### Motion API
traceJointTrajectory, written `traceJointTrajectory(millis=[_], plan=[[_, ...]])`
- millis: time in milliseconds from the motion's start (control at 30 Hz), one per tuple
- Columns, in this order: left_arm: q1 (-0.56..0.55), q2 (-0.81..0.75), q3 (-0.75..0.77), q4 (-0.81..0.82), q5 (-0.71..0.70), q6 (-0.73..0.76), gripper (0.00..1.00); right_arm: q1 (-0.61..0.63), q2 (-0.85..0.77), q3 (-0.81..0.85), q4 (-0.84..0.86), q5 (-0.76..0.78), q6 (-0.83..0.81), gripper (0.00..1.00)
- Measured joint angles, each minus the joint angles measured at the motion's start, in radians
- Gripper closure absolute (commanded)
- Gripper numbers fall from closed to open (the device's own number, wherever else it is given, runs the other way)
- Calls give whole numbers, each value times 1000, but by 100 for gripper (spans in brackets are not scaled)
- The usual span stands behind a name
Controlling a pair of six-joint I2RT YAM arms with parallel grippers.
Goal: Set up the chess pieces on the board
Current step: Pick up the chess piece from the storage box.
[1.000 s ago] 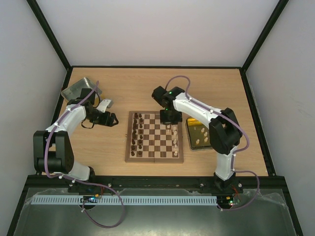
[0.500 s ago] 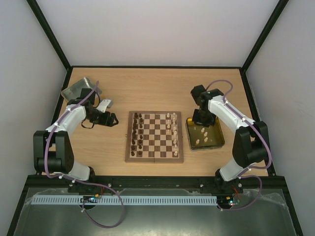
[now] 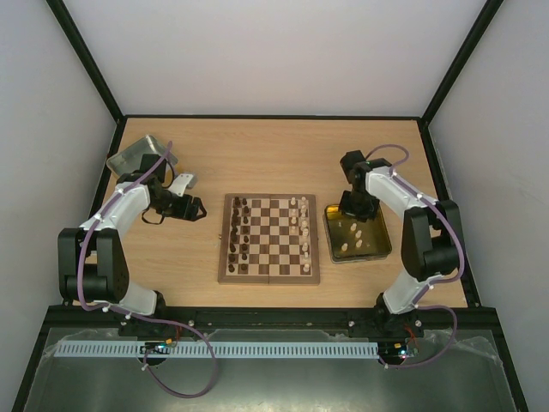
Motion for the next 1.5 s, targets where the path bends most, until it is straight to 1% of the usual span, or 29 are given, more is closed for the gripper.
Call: traceJointTrajectory(millis=[333,667,800,967,1233,1267,1367,1500], plan=[[0,0,0,0,0,0,24,-19,40,-18,59,-37,-2,81],[0,0,0,0,-1,0,24,-23,42,-49,63,-39,-2,81],[0,0,0,-1,0,0,24,-24,41,-57,76,-35,-5,89],[-4,0,0,-1,-1,0,24,-24,42,-67,84,-32,-5,92],[-5,0,0,-8,-31,0,24,-25,31,-81,97,-32,-4,94],[-5,0,0,-10,-38,0,24,-25,29,-84,100,-32,-3,93],[-5,0,0,-16,-57,4,24,-25,26,-87,105,-29,-1,87],[-5,0,1,-21,-79,5,24,-25,26,-94,108,-32,1,86]])
